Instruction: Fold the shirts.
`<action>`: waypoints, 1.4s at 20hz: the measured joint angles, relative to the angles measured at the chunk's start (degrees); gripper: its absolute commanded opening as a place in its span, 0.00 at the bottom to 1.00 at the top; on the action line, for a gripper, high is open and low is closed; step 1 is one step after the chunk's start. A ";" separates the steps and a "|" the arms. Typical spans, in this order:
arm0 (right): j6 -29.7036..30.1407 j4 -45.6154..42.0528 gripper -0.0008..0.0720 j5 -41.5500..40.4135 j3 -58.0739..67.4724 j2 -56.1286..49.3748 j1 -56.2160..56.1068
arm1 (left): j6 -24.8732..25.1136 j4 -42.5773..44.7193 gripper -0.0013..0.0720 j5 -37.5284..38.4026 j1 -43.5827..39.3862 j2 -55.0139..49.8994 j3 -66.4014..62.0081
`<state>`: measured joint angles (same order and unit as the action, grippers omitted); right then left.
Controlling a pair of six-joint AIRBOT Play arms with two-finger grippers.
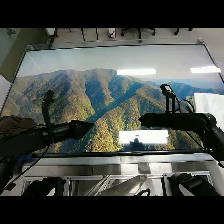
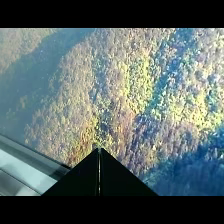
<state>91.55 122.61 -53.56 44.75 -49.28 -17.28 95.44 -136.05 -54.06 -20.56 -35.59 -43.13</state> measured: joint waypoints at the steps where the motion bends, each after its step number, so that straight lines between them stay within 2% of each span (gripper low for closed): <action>1: 0.00 0.00 0.04 0.02 0.00 0.00 0.00 | 0.00 0.02 0.03 -0.09 1.07 1.27 0.00; 5: 0.00 0.00 0.04 0.04 0.00 0.00 -0.02 | 0.02 0.07 0.03 -1.29 5.92 5.62 0.00; 10: 0.00 0.00 0.04 0.02 0.00 0.00 -0.02 | 0.07 0.66 0.03 -6.29 14.10 9.68 0.00; 15: -0.02 0.00 0.04 0.02 0.00 0.00 -0.02 | 0.15 9.42 0.03 -11.54 25.59 13.44 0.00; 16: 0.00 0.00 0.04 0.02 0.00 0.00 -0.02 | 0.15 12.09 0.19 -12.26 28.46 13.90 0.00; 17: -0.02 0.00 0.04 0.02 0.00 0.00 -0.02 | 0.17 15.23 0.73 -12.81 31.71 14.16 0.00; 18: -0.02 -0.02 0.04 0.02 0.00 0.00 -0.02 | 0.55 18.16 0.98 -13.05 34.67 14.14 0.00; 21: -0.02 -0.02 0.04 0.00 0.00 0.00 -0.02 | 2.21 28.94 0.98 -11.08 40.76 11.21 0.00; 24: -0.02 -0.02 0.04 0.00 0.00 0.00 -0.02 | 2.54 41.09 0.98 -7.50 44.41 4.00 -0.02; 28: -0.02 -0.02 0.04 0.00 0.00 -0.02 -0.02 | 2.14 50.14 0.98 -2.40 49.57 -8.15 -0.02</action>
<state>91.53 122.58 -53.56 44.75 -49.30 -17.30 97.58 -85.91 -56.47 29.02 -43.75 -43.16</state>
